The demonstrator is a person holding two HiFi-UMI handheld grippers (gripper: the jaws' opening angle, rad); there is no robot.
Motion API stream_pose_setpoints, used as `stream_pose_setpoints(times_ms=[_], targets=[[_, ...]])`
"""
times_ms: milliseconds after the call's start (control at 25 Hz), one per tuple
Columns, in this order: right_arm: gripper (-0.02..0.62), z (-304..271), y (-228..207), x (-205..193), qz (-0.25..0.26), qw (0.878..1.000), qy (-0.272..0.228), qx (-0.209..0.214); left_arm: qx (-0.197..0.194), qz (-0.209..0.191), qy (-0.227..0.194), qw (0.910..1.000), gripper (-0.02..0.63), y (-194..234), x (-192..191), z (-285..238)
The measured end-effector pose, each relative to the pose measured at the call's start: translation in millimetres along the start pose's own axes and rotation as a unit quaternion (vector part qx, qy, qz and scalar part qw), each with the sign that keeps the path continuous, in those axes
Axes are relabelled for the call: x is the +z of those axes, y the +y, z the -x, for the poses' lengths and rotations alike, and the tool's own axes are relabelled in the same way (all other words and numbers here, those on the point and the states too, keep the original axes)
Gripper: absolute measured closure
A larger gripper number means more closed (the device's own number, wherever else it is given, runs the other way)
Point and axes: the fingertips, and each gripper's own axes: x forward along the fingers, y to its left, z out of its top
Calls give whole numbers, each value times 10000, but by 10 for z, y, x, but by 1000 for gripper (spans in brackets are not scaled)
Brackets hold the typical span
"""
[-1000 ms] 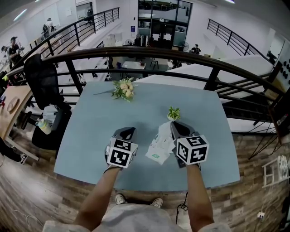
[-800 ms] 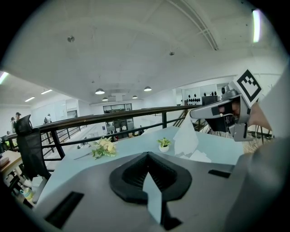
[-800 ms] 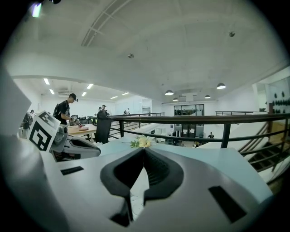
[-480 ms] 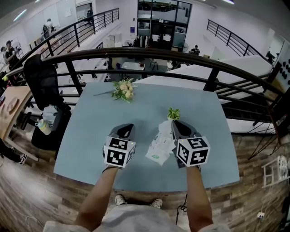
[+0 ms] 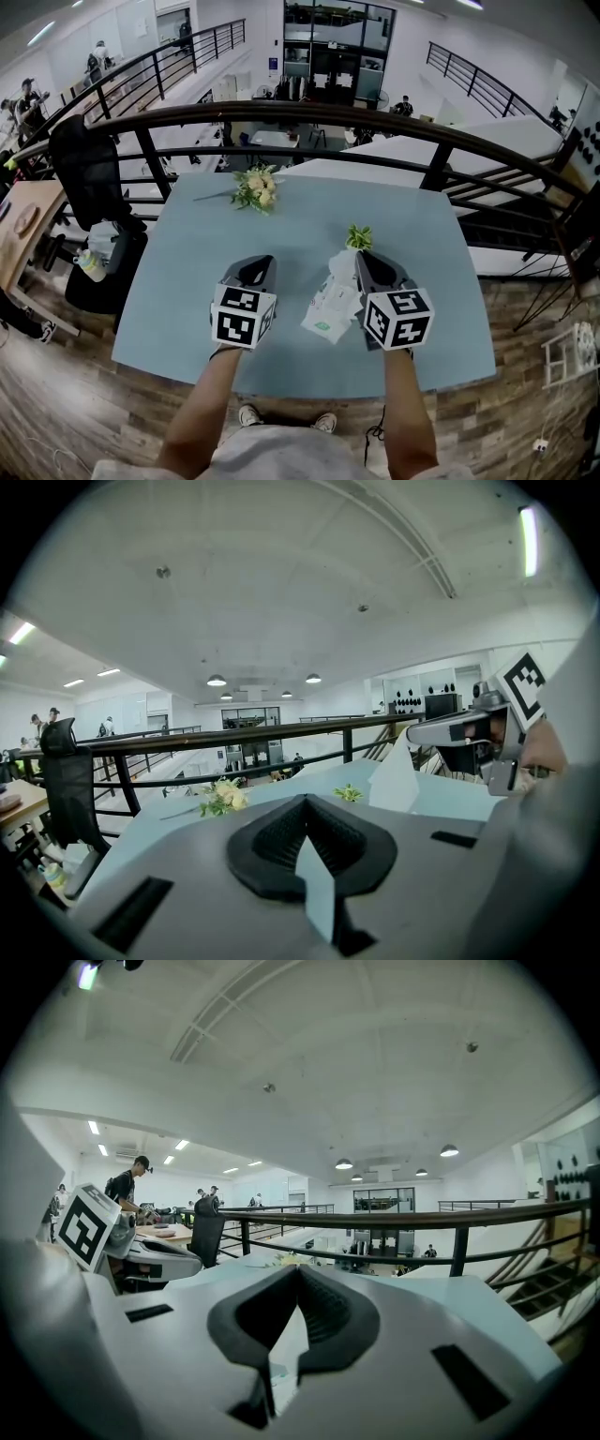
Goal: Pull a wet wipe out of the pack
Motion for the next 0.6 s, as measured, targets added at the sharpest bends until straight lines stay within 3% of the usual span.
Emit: stream_pose_setpoints(times_ms=[600], targets=[[589, 16, 4, -3, -32, 10000, -11, 33, 14, 35, 7, 10000, 609, 8, -20, 4]])
